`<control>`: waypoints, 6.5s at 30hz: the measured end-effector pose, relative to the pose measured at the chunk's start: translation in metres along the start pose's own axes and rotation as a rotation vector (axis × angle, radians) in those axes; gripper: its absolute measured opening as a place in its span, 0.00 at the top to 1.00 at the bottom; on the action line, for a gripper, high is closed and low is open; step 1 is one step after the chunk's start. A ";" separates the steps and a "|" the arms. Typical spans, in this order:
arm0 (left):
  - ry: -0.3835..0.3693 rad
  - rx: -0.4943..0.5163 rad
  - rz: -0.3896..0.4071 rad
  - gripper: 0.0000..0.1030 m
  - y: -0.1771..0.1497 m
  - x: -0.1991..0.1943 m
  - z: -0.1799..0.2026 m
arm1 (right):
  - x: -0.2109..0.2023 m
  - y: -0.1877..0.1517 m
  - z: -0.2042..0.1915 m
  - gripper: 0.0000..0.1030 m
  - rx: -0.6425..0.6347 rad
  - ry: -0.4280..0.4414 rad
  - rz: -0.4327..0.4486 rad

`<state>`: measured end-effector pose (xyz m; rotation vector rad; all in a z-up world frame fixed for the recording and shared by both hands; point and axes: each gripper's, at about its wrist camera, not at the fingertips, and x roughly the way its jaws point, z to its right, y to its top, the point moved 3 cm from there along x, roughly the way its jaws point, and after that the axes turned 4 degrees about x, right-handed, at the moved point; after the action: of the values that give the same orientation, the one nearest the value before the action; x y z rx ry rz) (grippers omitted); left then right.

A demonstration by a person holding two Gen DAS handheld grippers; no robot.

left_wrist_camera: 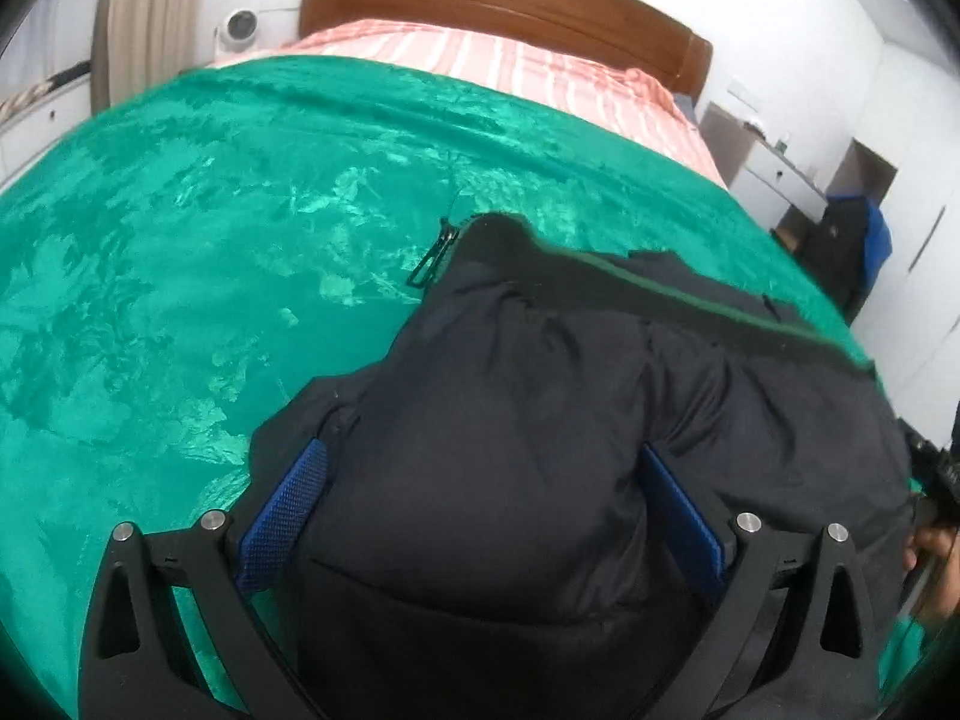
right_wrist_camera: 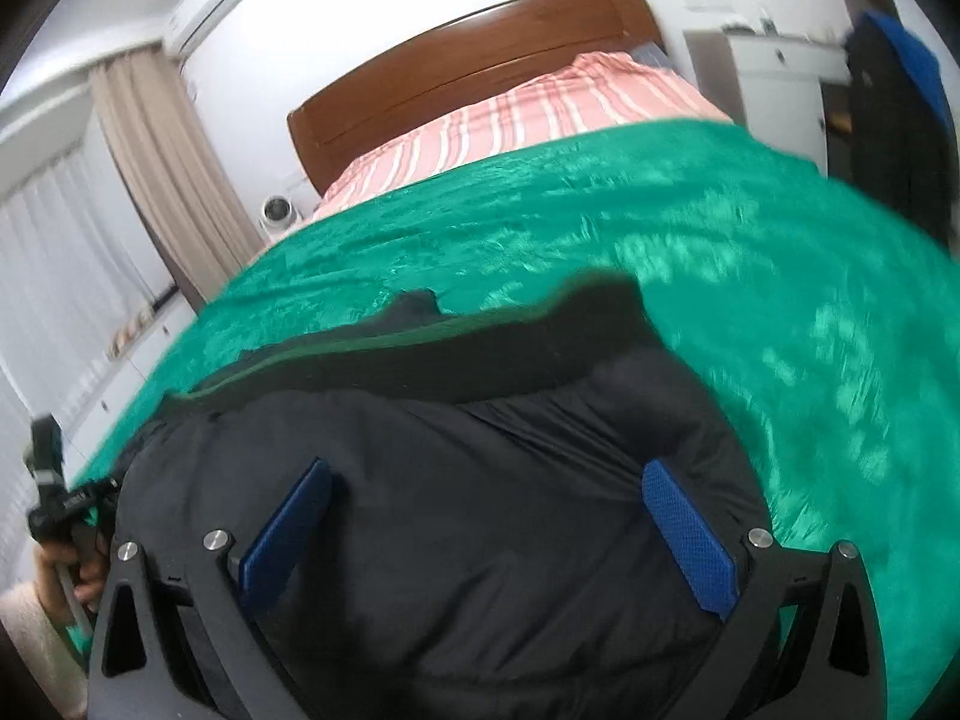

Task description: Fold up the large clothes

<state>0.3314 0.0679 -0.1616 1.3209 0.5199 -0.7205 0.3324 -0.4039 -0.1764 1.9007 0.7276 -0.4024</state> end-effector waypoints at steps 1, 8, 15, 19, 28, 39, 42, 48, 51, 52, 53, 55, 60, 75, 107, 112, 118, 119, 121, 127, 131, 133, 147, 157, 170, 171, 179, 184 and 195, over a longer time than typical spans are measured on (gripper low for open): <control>0.009 0.018 0.004 0.01 -0.001 0.002 0.003 | 0.002 -0.003 0.002 0.01 0.002 0.001 0.005; -0.065 -0.015 0.025 0.00 -0.004 0.010 -0.007 | 0.011 -0.012 0.012 0.01 0.050 0.052 0.013; -0.102 -0.034 0.050 0.00 -0.009 0.011 -0.012 | 0.015 -0.012 0.020 0.00 0.085 0.097 0.019; -0.121 -0.046 0.052 0.00 -0.010 0.014 -0.014 | 0.017 -0.012 0.024 0.00 0.102 0.117 0.024; 0.048 -0.010 -0.085 0.02 0.002 0.000 0.002 | 0.016 -0.007 0.021 0.01 0.094 0.098 0.010; -0.107 0.173 0.004 0.02 0.054 -0.067 0.135 | -0.107 -0.036 -0.041 0.01 -0.002 0.215 0.064; -0.110 0.222 0.066 0.01 0.064 -0.066 0.163 | -0.151 -0.077 -0.060 0.01 -0.059 0.264 0.090; 0.006 0.356 -0.095 0.01 0.053 0.023 0.204 | -0.166 -0.133 -0.051 0.01 -0.005 0.249 0.092; 0.000 0.266 -0.196 0.00 0.027 0.072 0.180 | -0.158 -0.129 -0.044 0.01 -0.007 0.262 0.089; 0.017 0.287 -0.173 0.01 0.022 0.073 0.179 | -0.154 -0.127 -0.041 0.01 -0.010 0.254 0.085; 0.033 0.311 -0.165 0.01 0.018 0.074 0.182 | -0.150 -0.126 -0.037 0.01 -0.002 0.249 0.077; 0.048 0.334 -0.169 0.01 0.014 0.077 0.185 | -0.146 -0.125 -0.029 0.01 0.032 0.259 0.065; 0.041 0.333 -0.158 0.02 0.013 0.051 0.188 | -0.154 -0.124 -0.023 0.01 0.037 0.253 0.084; 0.042 0.406 -0.164 0.02 -0.024 0.020 0.194 | -0.154 -0.124 -0.026 0.01 0.007 0.251 0.080; 0.075 0.463 -0.144 0.06 -0.116 -0.047 0.226 | -0.167 -0.120 -0.009 0.01 0.055 0.224 0.120; 0.059 0.522 -0.143 0.07 -0.148 -0.076 0.229 | -0.172 -0.116 0.024 0.01 0.194 0.174 0.152; 0.043 0.557 -0.115 0.07 -0.168 -0.106 0.245 | -0.166 -0.119 0.045 0.01 0.336 0.237 0.130; -0.004 0.542 -0.084 0.08 -0.169 -0.120 0.249 | -0.165 -0.120 0.047 0.01 0.356 0.249 0.126; -0.101 0.529 -0.032 0.07 -0.168 -0.139 0.258 | -0.164 -0.120 0.051 0.01 0.402 0.279 0.127; -0.300 0.502 0.051 0.07 -0.134 -0.159 0.284 | -0.151 -0.122 0.054 0.01 0.545 0.383 0.106; -0.371 0.491 0.036 0.07 -0.110 -0.135 0.291 | -0.140 -0.114 0.051 0.00 0.611 0.409 0.079; -0.347 0.554 -0.027 0.07 -0.118 -0.108 0.301 | -0.130 -0.110 0.055 0.00 0.678 0.436 0.055; -0.328 0.574 -0.172 0.03 -0.153 -0.069 0.311 | -0.080 -0.070 0.049 0.00 0.782 0.415 -0.054; -0.395 0.520 -0.163 0.04 -0.138 -0.100 0.291 | -0.120 -0.063 0.107 0.00 0.775 0.281 -0.020; -0.340 0.558 -0.209 0.01 -0.137 -0.058 0.295 | -0.006 -0.029 0.047 0.28 0.591 0.430 -0.333; -0.354 0.559 -0.217 0.01 -0.136 -0.061 0.295 | -0.006 -0.025 0.038 0.42 0.571 0.425 -0.322; -0.459 0.211 -0.151 0.08 -0.072 -0.122 0.196 | -0.086 0.026 -0.106 0.59 0.022 0.210 -0.040; -0.381 0.009 -0.021 0.07 -0.030 -0.159 0.091 | -0.085 0.011 -0.255 0.59 -0.465 0.041 0.062; -0.771 -0.042 -0.106 0.01 0.043 -0.161 0.067 | -0.013 -0.116 -0.391 0.59 -1.099 -0.283 0.119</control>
<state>0.2495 0.0344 -0.0053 0.8816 -0.0211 -1.2181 0.2307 -0.0197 -0.0831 0.8188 0.4748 -0.1261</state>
